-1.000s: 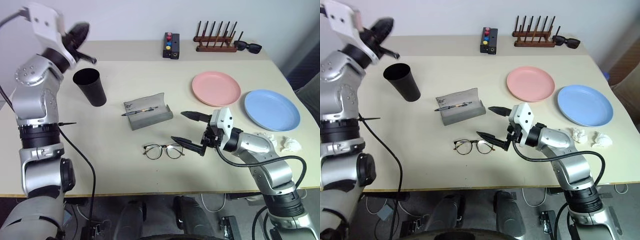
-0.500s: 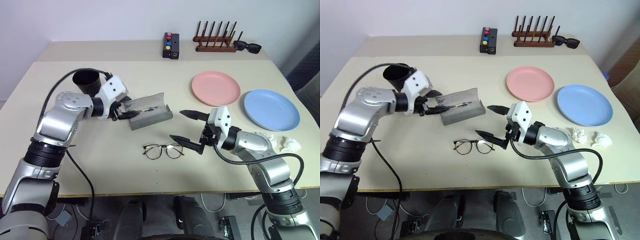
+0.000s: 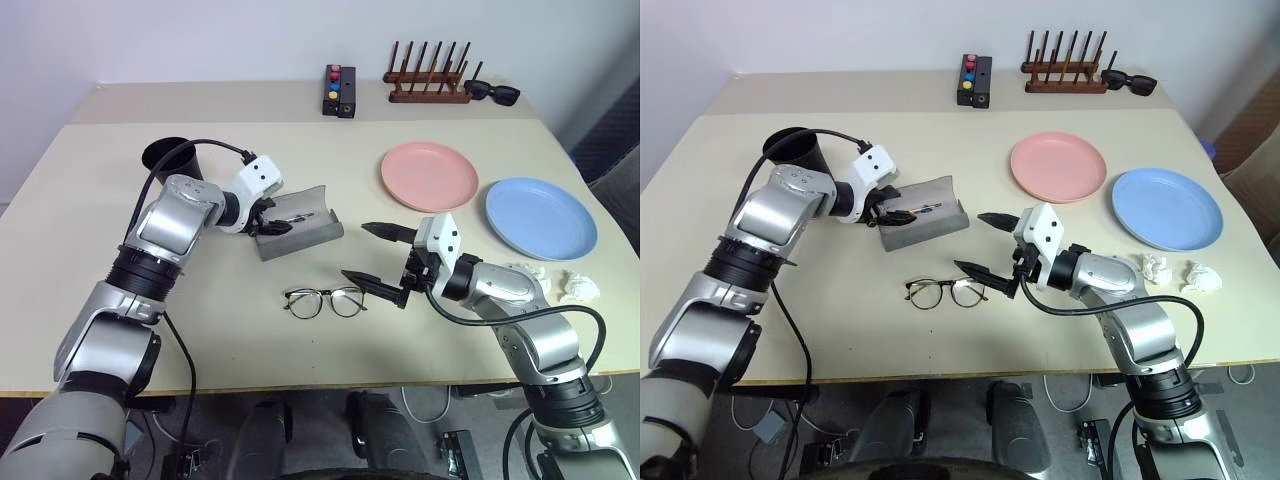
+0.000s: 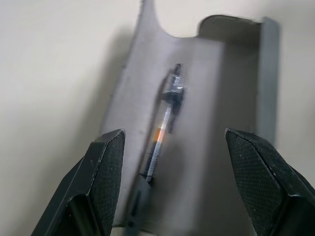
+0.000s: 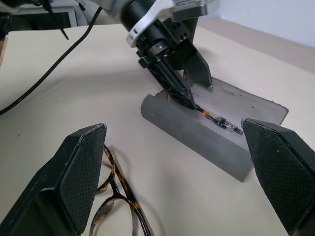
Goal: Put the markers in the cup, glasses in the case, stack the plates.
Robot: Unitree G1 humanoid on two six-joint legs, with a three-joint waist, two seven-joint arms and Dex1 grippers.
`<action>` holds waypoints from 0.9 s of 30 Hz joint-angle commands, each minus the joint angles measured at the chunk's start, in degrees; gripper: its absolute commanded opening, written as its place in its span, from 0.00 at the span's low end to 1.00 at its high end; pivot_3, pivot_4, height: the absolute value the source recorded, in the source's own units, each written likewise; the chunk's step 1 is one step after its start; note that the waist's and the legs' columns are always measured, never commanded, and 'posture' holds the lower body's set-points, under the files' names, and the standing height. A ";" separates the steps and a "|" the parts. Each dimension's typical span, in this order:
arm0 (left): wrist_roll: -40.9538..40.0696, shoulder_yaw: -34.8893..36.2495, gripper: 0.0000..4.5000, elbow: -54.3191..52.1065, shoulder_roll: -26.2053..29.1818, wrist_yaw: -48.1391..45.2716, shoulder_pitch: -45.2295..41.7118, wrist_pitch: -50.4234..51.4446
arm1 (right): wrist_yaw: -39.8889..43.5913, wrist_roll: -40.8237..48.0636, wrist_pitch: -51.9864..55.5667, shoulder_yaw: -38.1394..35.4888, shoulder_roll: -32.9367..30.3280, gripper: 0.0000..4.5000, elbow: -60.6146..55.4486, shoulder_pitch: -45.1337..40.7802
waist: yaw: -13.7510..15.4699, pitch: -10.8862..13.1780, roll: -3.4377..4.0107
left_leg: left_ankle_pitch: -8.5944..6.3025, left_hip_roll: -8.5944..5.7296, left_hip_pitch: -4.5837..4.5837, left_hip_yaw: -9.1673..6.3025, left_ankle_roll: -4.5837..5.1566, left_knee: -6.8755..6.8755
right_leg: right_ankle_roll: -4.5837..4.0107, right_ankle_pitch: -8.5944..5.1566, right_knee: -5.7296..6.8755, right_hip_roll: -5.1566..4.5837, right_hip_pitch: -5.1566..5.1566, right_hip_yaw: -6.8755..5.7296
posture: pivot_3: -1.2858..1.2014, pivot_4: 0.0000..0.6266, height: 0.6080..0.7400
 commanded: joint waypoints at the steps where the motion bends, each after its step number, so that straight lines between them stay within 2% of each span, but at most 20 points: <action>1: 2.41 -0.31 0.73 3.77 -0.50 -0.30 -2.38 -2.92 | 0.01 0.19 -1.00 -0.50 0.36 1.00 -0.42 -0.52 | 0.05 0.00 0.00 | 0.00 0.00 0.00 0.00 0.00 0.00 | 0.00 0.00 0.00 0.00 0.00 0.00 | 0.52 0.24 0.96; 11: 6.22 -0.75 0.73 11.42 -2.74 -1.34 -4.43 -6.87 | -0.10 -0.20 -1.41 -0.40 0.66 1.00 -0.26 -0.23 | 0.15 0.00 0.00 | 0.00 -0.01 -0.01 0.00 0.00 0.01 | 0.01 0.00 0.00 -0.02 0.00 0.00 | 0.52 0.24 0.96; 14: 6.79 -0.51 0.53 12.07 -3.00 -1.44 -4.16 -7.56 | -0.25 -0.31 -1.41 -0.33 0.72 1.00 -0.36 -0.09 | 0.15 0.00 0.00 | 0.00 -0.01 -0.01 0.00 0.00 0.00 | 0.01 0.00 0.01 -0.02 0.00 0.00 | 0.52 0.24 0.96; 18: 6.93 0.26 0.09 12.33 -3.29 -1.41 -3.97 -7.59 | -0.42 -0.40 -1.32 -0.25 0.74 1.00 -0.61 0.14 | 0.12 0.00 0.00 | 0.00 -0.01 -0.01 0.00 0.00 0.01 | 0.01 0.00 0.01 -0.02 0.00 0.00 | 0.52 0.24 0.96; 19: 6.94 0.35 0.02 12.29 -3.31 -1.44 -3.92 -7.56 | -0.46 -0.41 -1.30 -0.23 0.75 1.00 -0.66 0.18 | 0.13 0.00 0.00 | 0.00 -0.01 -0.01 -0.01 0.00 0.01 | 0.01 0.00 0.01 -0.02 0.00 0.00 | 0.52 0.24 0.96; 27: 6.10 2.52 0.02 10.95 -4.12 -0.21 -3.69 -6.31 | -0.69 -0.43 -1.22 -0.13 0.78 1.00 -0.71 0.13 | 0.14 -0.01 0.00 | 0.00 -0.02 0.00 -0.01 0.00 0.02 | 0.01 0.00 0.04 -0.03 0.00 0.00 | 0.52 0.24 0.96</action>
